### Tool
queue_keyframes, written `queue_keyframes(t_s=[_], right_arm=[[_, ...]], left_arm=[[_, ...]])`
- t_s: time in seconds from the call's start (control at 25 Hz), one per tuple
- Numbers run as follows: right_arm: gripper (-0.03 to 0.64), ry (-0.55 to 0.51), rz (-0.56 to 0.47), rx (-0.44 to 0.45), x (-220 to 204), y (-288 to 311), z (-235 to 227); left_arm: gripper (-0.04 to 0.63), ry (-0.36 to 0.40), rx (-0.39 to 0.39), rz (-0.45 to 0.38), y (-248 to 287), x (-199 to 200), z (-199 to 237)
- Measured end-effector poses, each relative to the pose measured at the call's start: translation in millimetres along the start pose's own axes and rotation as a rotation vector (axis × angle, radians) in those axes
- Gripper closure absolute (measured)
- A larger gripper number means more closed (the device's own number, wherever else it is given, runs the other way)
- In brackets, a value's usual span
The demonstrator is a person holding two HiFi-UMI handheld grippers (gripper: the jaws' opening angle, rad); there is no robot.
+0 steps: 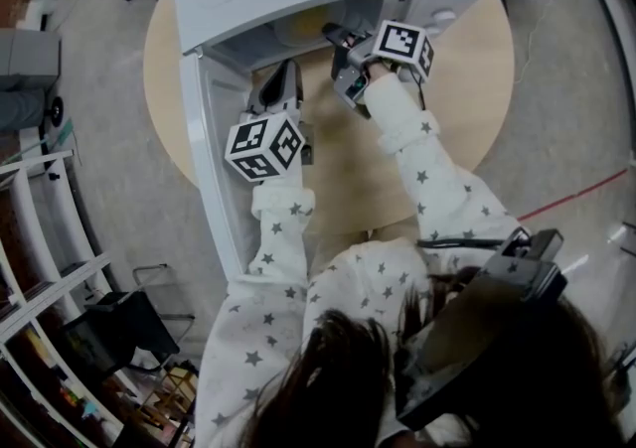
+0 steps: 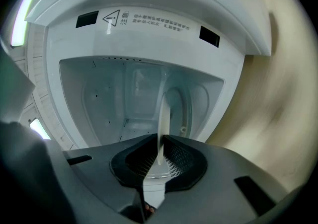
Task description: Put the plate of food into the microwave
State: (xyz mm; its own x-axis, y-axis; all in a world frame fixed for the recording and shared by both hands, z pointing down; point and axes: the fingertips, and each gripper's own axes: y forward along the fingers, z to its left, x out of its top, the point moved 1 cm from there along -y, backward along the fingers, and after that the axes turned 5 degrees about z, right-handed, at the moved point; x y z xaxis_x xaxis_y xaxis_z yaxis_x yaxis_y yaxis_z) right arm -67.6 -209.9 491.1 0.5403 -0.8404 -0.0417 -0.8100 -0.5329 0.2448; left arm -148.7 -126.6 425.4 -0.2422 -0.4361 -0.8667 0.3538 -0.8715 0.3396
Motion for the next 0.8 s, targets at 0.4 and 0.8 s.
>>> queue_keyframes(t_s=[0.4, 0.8], right_arm=[[0.594, -0.052, 0.027, -0.024, 3.9, 5.2, 3.8], [0.456, -0.181, 0.001, -0.051, 5.0, 6.4, 6.0]], left_arm=[[0.594, 0.029, 0.000, -0.007, 4.0, 6.1, -2.6], [0.594, 0.036, 0.003, -0.013, -5.0, -1.5, -4.0]])
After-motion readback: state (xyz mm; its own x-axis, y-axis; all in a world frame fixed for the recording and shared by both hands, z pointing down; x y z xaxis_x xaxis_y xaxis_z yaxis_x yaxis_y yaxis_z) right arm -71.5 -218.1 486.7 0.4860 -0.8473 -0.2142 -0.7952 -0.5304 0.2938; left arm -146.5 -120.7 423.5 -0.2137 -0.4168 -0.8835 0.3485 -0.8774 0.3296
